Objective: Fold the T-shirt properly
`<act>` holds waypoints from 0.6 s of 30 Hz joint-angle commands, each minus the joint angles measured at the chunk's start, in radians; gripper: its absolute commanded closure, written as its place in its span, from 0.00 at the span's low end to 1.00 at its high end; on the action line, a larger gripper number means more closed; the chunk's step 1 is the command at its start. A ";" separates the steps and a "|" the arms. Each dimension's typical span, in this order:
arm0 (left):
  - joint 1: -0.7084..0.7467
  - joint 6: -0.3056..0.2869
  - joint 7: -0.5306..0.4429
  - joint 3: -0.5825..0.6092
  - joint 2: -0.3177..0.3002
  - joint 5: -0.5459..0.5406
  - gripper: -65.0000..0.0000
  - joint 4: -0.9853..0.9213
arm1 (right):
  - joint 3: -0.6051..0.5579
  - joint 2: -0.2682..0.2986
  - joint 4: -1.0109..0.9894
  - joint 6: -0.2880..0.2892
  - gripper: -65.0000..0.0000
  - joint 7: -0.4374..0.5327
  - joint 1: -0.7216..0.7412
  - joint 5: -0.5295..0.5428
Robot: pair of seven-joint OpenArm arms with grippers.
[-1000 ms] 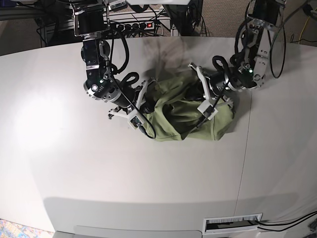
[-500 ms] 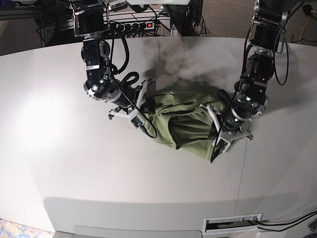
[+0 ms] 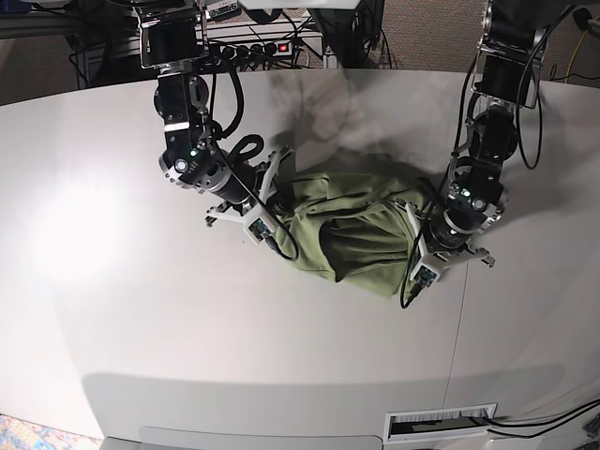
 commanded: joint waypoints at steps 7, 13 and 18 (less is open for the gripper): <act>-0.014 0.020 -0.015 -0.008 -0.091 0.006 1.00 0.032 | 0.002 0.000 0.008 -0.007 1.00 0.022 0.088 -0.020; -0.011 0.041 0.025 -0.008 -0.124 -0.062 1.00 0.038 | 0.002 -0.055 -0.024 -0.013 1.00 0.046 0.129 -0.027; -0.011 0.041 0.063 -0.008 -0.124 -0.081 1.00 0.057 | 0.002 -0.118 -0.186 -0.013 1.00 0.084 0.188 -0.109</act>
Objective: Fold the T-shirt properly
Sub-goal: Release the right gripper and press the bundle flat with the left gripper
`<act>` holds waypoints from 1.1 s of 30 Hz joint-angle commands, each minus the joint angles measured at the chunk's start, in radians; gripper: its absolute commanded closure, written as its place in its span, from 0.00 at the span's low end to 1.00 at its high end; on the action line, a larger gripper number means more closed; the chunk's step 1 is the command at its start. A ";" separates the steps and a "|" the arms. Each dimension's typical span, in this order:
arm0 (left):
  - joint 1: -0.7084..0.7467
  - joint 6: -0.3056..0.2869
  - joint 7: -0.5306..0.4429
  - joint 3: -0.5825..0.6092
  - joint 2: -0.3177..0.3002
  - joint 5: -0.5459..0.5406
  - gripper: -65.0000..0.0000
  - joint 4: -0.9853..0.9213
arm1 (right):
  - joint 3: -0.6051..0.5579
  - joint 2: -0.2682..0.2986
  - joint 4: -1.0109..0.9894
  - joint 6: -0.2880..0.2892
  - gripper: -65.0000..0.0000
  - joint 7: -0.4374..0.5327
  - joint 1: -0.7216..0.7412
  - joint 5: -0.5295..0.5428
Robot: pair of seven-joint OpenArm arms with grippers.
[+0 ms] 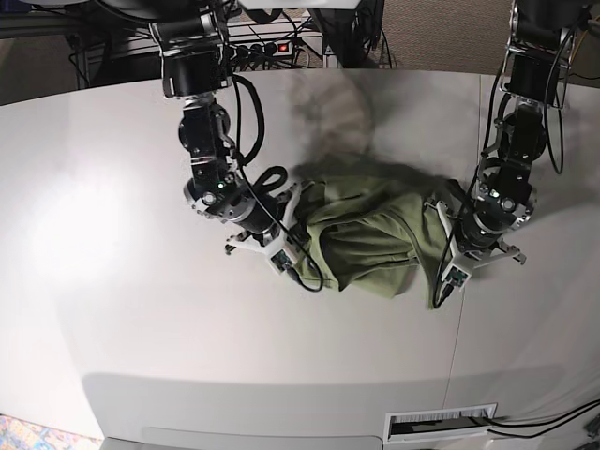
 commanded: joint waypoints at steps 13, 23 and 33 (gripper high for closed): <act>-0.025 0.006 -0.019 -0.007 -0.012 0.013 1.00 0.024 | 0.002 -0.088 -0.139 -0.028 1.00 0.071 0.148 -0.014; -0.024 0.007 0.088 -0.007 -0.012 -0.073 1.00 0.255 | 0.000 -0.111 -0.073 -0.040 1.00 -0.027 0.148 0.023; 0.078 -0.087 0.056 -0.007 0.008 -0.393 1.00 0.292 | 0.123 0.001 0.210 -0.040 1.00 -0.265 0.113 0.061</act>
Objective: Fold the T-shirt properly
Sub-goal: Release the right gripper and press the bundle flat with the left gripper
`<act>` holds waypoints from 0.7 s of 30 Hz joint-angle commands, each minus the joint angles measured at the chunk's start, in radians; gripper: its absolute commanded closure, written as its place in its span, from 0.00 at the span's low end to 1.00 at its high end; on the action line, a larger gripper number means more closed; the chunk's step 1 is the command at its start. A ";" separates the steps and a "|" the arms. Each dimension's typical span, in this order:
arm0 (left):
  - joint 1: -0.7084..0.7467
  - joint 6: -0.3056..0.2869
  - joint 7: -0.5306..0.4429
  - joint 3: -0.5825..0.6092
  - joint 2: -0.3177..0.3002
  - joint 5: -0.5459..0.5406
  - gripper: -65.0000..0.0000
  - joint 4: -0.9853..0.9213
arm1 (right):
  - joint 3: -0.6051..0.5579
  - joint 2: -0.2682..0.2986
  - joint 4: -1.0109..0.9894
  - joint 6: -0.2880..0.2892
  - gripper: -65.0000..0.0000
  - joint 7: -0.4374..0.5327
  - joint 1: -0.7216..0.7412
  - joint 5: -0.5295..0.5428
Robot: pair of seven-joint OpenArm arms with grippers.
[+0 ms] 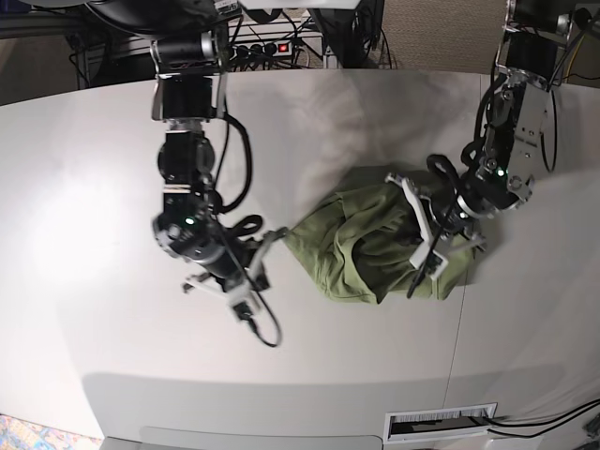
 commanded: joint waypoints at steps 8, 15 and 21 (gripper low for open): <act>0.024 -0.021 -0.207 -0.007 0.076 0.081 1.00 -0.073 | 0.148 0.039 0.131 0.000 1.00 -0.127 -0.070 0.144; 0.021 -0.047 -0.373 -0.007 0.112 0.221 1.00 -0.288 | 0.176 0.101 0.243 0.000 1.00 -0.146 -0.200 0.198; -0.032 0.019 -0.451 -0.007 0.111 0.369 1.00 -0.427 | 0.177 0.150 0.311 0.000 1.00 -0.160 -0.291 0.241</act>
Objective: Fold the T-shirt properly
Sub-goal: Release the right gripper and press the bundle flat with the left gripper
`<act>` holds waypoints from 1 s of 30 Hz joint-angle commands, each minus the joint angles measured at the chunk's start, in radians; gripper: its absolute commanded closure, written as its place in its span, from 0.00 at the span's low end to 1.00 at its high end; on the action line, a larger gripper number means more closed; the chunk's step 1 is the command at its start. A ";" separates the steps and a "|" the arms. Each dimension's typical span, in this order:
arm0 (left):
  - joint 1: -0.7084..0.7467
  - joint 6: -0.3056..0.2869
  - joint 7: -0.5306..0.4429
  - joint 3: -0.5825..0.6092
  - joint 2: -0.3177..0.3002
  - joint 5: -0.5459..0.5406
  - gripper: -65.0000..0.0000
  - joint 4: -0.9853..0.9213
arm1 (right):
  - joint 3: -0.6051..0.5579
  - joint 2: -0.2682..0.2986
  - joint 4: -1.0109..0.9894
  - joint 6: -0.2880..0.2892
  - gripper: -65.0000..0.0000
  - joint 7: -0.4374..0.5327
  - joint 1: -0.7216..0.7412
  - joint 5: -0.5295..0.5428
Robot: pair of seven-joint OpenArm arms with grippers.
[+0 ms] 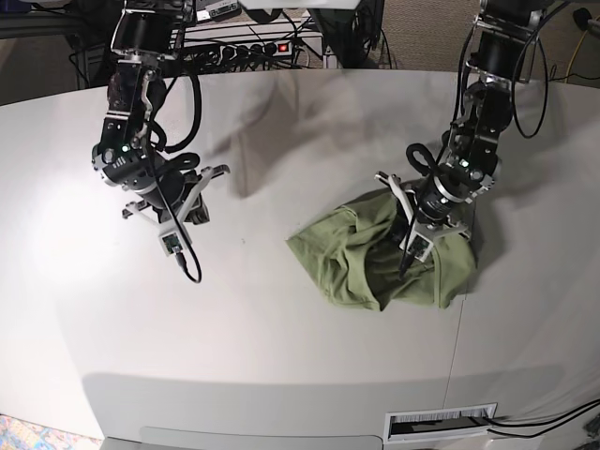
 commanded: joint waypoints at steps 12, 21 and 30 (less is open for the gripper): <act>-0.142 0.067 -0.017 -0.005 -0.018 0.095 1.00 -0.147 | 0.003 0.014 0.107 -0.003 1.00 0.015 -0.092 0.018; -0.193 0.068 -0.023 -0.005 -0.056 0.118 1.00 -0.147 | 0.003 0.014 0.107 -0.003 1.00 -0.018 -0.105 0.056; -0.189 0.068 0.244 -0.005 -0.158 -0.172 1.00 0.200 | 0.002 0.014 0.107 -0.003 1.00 -0.032 -0.108 0.097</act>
